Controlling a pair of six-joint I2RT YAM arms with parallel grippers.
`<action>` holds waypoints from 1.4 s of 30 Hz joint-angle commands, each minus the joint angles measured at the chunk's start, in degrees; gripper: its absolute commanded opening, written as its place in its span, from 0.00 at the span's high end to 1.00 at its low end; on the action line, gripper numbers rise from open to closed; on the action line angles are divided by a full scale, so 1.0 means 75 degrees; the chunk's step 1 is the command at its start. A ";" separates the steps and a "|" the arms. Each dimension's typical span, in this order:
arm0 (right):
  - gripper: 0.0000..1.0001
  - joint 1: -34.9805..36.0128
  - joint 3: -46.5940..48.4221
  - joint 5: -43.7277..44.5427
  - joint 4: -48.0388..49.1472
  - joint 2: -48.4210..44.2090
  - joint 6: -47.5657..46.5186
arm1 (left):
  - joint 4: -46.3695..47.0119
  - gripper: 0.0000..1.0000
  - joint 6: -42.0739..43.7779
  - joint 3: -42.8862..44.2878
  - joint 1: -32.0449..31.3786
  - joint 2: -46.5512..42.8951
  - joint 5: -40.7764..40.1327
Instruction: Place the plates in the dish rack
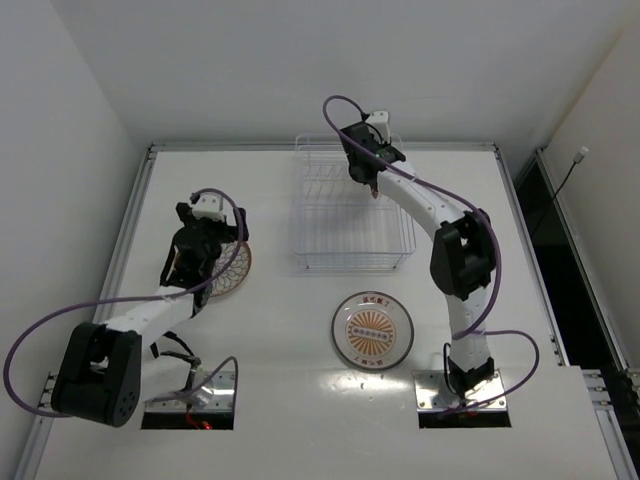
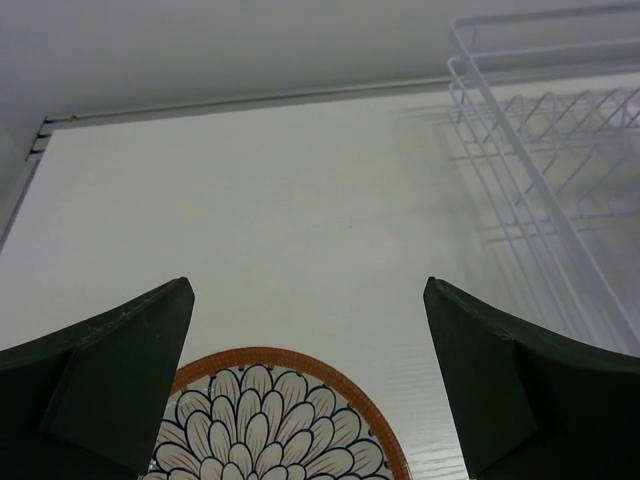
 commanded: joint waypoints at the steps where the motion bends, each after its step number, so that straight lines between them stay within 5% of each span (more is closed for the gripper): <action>1: 1.00 0.0044 -0.0622 -0.2535 -0.0515 0.0143 0.0487 | 0.0611 0.00 -0.0378 -0.0244 -0.0051 -0.0730 -0.0284; 17: 0.89 0.0044 -0.0916 -0.3298 -0.0726 0.0331 0.0780 | -0.0103 0.00 -0.0649 0.0259 -0.0203 -0.1319 -0.0660; 18: 0.83 0.0044 -0.0916 -0.3298 -0.0726 0.0249 0.0780 | -0.0336 0.00 -0.0648 0.0340 -0.0203 -0.1318 -0.0660; 19: 0.61 0.0044 -0.0916 -0.3229 -0.0818 0.0016 0.0780 | -0.0454 0.00 -0.0648 0.0504 -0.0203 -0.1248 -0.0660; 22: 0.29 0.0044 -0.0916 -0.3146 -0.0890 -0.0500 0.0641 | -0.0643 0.00 -0.0648 0.0668 -0.0203 -0.1247 -0.0660; 26: 0.00 0.0044 -0.0916 -0.3064 -0.0890 -0.1508 0.0394 | -0.0643 0.00 -0.0648 0.0669 -0.0203 -0.1317 -0.0729; 33: 0.00 0.0044 -0.0177 -0.3649 -0.1616 -0.3101 0.0323 | -0.0643 0.00 -0.0729 0.0599 -0.0203 -0.1318 -0.0882; 38: 0.00 -0.0131 -0.2013 -0.4316 -0.2061 -0.5255 0.0323 | -0.0643 0.00 -0.0801 0.0599 -0.0203 -0.1470 -0.0953; 42: 0.00 -0.0318 -0.4412 -0.4727 -0.1909 -0.8145 0.0720 | -0.0819 0.00 -0.0952 0.0599 -0.0203 -0.1540 -0.0953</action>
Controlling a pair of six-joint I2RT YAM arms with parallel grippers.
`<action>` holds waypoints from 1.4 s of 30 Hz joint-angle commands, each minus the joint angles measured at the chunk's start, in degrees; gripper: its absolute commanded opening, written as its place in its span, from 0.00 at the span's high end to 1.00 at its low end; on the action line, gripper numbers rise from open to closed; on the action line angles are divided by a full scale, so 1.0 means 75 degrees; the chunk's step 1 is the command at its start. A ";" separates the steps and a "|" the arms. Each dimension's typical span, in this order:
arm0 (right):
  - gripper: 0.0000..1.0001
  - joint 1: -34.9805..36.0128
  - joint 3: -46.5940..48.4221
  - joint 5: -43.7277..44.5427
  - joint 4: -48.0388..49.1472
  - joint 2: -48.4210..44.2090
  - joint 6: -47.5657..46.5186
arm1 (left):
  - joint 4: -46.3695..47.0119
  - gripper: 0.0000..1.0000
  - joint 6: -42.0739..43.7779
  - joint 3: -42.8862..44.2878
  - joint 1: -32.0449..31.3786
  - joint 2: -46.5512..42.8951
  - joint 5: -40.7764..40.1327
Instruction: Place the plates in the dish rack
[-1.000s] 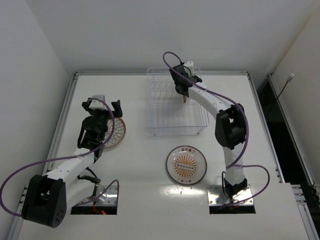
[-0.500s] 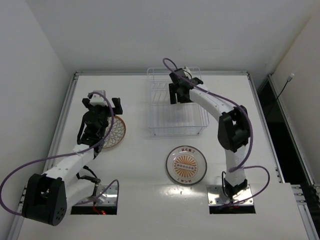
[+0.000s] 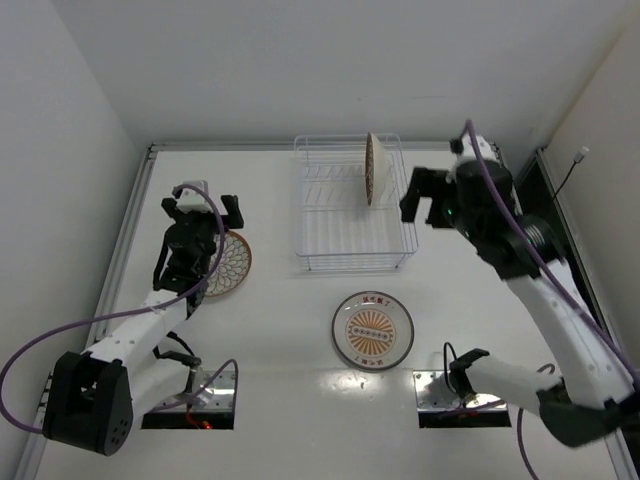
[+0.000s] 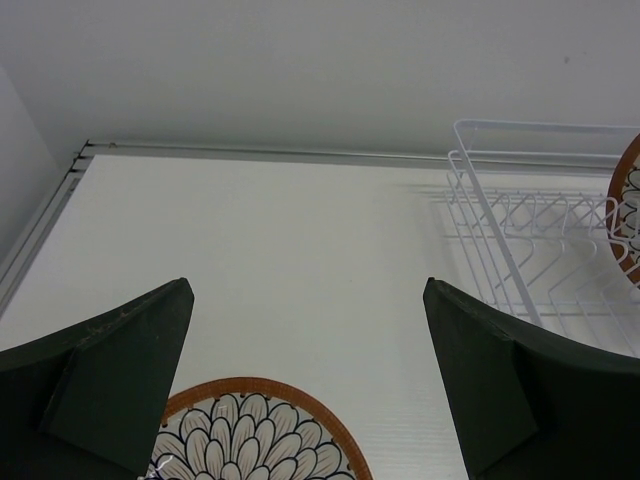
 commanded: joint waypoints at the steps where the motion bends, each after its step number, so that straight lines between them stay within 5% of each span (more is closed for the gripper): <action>1: 0.00 -0.0141 -0.1475 -0.0691 -0.0405 -0.1392 0.0572 | -0.0017 0.00 -0.0210 0.0185 -0.0063 -0.0281 -0.0061; 12: 0.00 -0.0294 -0.5378 -0.2215 -0.1132 -0.4580 0.2870 | -0.0100 0.00 -0.0456 0.0185 -0.0063 -0.0493 0.0080; 19: 0.00 -0.0294 -0.7077 -0.3153 -0.0945 -0.5097 0.3856 | -0.0170 0.00 -0.0456 0.0115 -0.0063 -0.0633 -0.0259; 31: 0.00 -0.0808 -0.8320 -0.4019 0.0223 -0.3916 0.3996 | -0.0322 0.00 -0.0386 0.0115 -0.0204 -0.0704 -0.0787; 42: 0.21 -0.2506 -0.9504 -0.6070 0.2510 -0.1914 0.3177 | -0.0474 0.00 -0.0526 0.0115 -0.0204 -0.0704 -0.1174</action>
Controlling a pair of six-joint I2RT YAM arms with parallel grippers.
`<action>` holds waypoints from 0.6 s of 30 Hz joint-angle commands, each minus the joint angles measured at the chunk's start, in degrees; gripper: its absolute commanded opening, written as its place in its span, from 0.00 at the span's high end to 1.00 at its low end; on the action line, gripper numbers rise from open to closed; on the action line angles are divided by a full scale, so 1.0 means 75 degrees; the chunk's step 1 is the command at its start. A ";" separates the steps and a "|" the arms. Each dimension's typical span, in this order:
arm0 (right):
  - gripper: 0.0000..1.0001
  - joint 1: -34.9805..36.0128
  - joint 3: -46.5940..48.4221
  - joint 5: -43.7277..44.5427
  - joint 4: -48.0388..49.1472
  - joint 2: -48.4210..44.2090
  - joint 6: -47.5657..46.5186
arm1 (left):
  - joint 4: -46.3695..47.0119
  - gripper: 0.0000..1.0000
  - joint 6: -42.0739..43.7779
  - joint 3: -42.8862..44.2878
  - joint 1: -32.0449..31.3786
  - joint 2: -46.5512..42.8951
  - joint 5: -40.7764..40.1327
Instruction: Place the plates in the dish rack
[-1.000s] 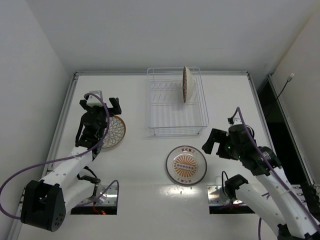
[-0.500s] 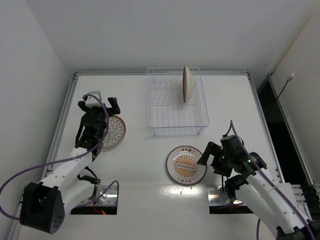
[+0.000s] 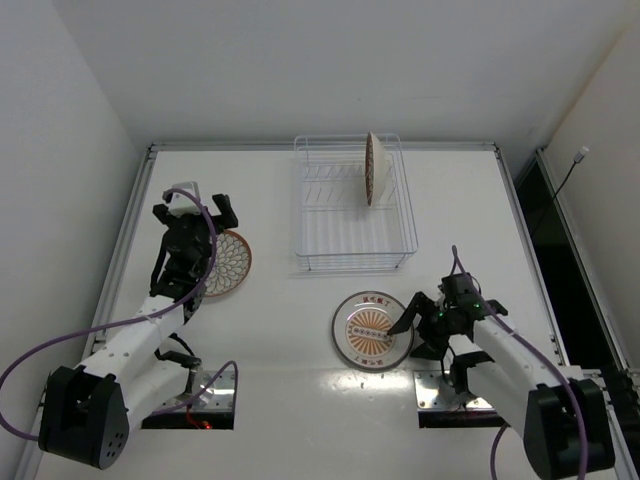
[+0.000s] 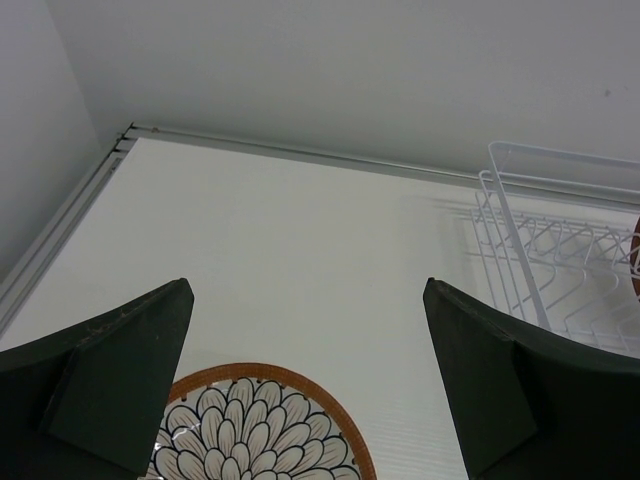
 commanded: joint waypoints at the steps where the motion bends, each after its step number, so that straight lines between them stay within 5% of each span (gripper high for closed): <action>1: 0.24 -0.0491 -0.0275 -0.1055 0.1267 0.0659 -0.0588 | 0.0053 0.00 -0.0159 0.0115 -0.0058 -0.0138 -0.0189; 4: 0.36 -0.0913 -0.0358 -0.1279 0.1760 0.1302 -0.0952 | 0.0053 0.00 -0.0159 0.0115 -0.0058 -0.0138 -0.0341; 9: 0.88 -0.1370 -0.0510 -0.1653 0.2380 0.2136 -0.1270 | 0.0053 0.00 -0.0159 0.0185 -0.0058 -0.0138 -0.0423; 11: 1.00 -0.1558 -0.0510 -0.1748 0.2382 0.2371 -0.1538 | -0.0017 0.00 -0.0159 0.0185 -0.0058 -0.0138 -0.0494; 14: 1.00 -0.1664 -0.0300 -0.1819 0.2055 0.2315 -0.1902 | -0.0018 0.00 -0.0159 0.0185 -0.0058 -0.0068 -0.0564; 18: 1.00 -0.1664 0.0647 -0.0979 0.0441 0.0758 -0.2382 | -0.0100 0.00 -0.0159 0.0185 -0.0058 -0.0068 -0.0646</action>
